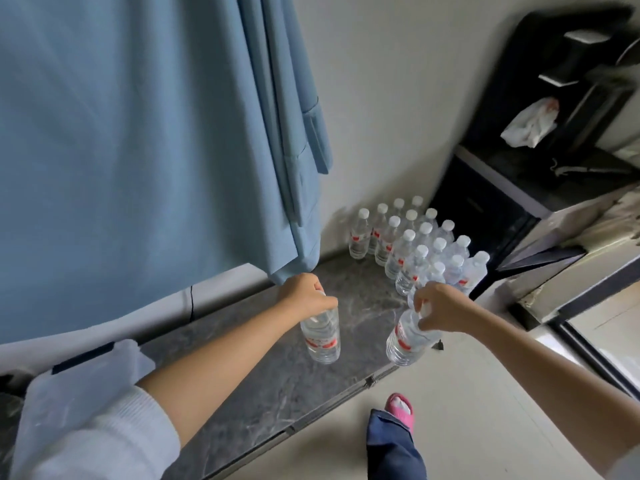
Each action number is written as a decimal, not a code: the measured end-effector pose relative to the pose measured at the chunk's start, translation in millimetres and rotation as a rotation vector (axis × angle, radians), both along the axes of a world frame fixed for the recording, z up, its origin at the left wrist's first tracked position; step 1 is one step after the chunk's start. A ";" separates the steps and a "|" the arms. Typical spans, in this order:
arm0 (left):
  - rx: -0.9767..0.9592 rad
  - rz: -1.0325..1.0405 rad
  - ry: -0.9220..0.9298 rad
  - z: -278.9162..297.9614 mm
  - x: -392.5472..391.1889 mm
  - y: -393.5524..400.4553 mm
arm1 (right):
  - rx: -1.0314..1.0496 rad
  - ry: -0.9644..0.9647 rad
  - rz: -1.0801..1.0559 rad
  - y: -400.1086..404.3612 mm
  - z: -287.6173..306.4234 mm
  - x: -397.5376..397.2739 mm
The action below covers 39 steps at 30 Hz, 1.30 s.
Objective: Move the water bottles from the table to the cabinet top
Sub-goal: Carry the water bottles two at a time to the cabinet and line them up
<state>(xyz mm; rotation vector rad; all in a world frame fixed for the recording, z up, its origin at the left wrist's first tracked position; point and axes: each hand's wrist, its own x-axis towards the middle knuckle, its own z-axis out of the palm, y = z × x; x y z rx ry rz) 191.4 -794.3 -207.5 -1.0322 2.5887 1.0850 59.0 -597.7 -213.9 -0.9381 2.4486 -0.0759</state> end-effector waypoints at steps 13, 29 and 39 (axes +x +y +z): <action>0.044 0.221 -0.091 -57.3 -187.0 -1.7 | 0.029 -0.118 0.175 -21.9 -76.6 -156.4; 0.020 0.136 -0.116 -158.8 -335.3 -45.6 | 0.161 -0.308 0.110 -61.9 -156.2 -194.1; 0.048 0.089 -0.155 -185.3 -368.7 -54.8 | 0.201 -0.353 0.066 -79.0 -173.2 -214.2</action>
